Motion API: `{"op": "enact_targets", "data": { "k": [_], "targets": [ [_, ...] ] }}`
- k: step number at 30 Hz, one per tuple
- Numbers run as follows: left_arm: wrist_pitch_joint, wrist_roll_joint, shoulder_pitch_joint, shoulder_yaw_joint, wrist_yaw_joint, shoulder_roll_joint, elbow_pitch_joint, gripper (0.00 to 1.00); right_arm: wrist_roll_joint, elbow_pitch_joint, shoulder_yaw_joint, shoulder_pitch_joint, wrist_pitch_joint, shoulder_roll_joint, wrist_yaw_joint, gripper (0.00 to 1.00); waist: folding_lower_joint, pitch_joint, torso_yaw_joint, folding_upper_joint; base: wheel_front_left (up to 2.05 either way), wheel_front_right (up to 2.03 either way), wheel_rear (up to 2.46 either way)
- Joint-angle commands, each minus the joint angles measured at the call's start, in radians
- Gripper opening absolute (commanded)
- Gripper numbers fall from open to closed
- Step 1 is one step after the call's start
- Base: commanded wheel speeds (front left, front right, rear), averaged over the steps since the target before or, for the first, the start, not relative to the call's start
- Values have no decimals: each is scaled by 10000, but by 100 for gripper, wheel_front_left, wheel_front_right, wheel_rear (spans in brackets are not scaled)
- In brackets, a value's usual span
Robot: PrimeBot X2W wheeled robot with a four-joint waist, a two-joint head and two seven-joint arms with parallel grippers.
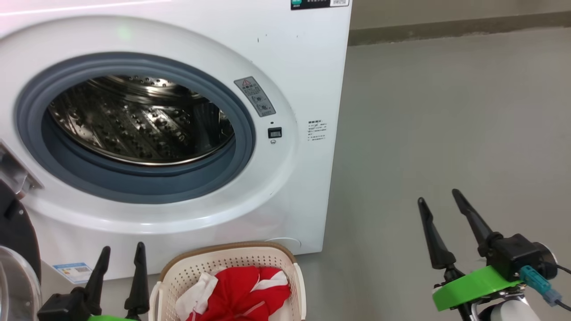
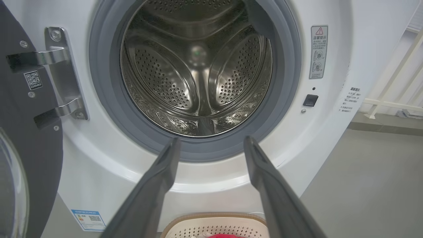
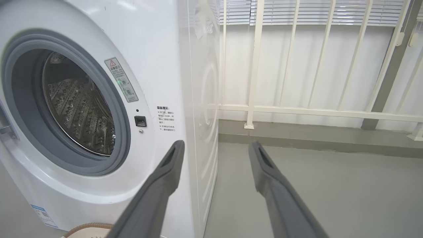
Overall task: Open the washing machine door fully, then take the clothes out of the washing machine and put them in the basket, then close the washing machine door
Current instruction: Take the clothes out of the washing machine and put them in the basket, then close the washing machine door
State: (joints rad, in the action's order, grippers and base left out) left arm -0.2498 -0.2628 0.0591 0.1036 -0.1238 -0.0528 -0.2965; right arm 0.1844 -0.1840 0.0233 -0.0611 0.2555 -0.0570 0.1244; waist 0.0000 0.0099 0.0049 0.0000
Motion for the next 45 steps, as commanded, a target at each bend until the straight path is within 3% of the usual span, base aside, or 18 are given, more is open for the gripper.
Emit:
{"op": "enact_targets", "data": {
  "k": [1,23,45],
  "targets": [
    [-120,76,81,408,-42,-164,342,100,58,331,119,-79,63,-49,63,100,0,-100,-32,0,0,0,0],
    [-120,369,-203,586,-33,-141,332,100,70,362,87,168,63,-56,63,100,0,-316,-74,0,-9,9,0],
    [-120,11,-262,415,-65,-50,432,100,112,226,216,180,63,-141,63,100,0,-335,14,0,-144,144,0]
  ]
}}
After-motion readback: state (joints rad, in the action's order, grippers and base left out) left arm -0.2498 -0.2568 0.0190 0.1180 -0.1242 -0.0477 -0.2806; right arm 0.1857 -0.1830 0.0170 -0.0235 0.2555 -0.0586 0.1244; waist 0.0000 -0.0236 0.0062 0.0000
